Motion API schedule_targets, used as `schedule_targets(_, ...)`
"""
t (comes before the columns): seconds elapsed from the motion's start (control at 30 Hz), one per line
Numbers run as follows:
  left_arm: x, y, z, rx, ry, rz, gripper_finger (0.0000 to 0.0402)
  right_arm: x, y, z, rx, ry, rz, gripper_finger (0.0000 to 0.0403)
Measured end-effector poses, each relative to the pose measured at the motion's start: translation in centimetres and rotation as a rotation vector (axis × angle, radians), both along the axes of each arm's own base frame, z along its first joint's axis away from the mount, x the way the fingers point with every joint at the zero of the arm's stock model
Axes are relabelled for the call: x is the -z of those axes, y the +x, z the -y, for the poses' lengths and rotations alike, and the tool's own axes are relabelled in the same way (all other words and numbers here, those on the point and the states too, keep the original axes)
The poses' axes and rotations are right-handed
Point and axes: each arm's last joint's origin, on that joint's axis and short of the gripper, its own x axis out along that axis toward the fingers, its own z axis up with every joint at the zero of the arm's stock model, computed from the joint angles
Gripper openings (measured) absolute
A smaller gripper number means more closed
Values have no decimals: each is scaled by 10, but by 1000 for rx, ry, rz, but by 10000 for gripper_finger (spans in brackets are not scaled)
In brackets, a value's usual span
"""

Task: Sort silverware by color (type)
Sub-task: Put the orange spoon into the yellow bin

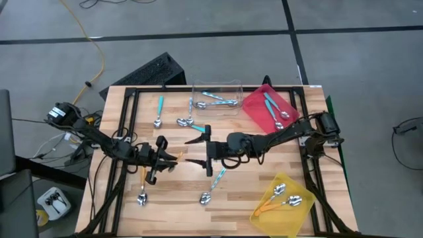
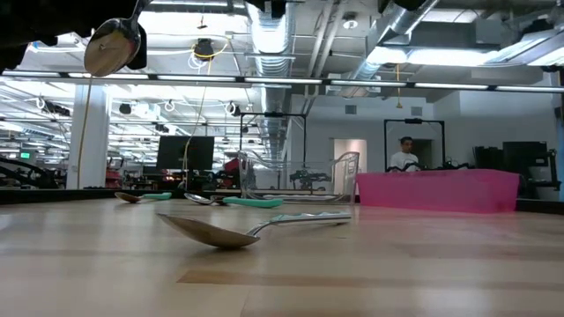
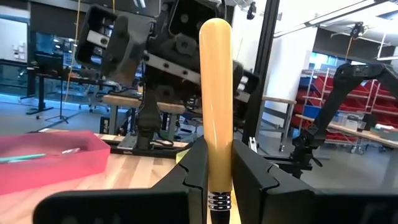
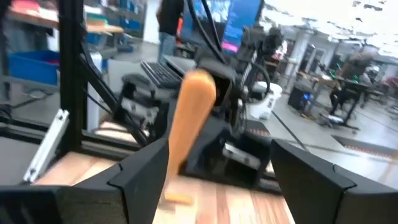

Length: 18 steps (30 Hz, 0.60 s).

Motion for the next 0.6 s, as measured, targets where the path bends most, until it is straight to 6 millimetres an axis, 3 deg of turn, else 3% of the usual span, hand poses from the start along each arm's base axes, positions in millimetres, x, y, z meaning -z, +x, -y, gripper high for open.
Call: schedule_targets(0.6,3,1,-4,-161,29,-36,28,-10,5,0,-21,8,51,307)
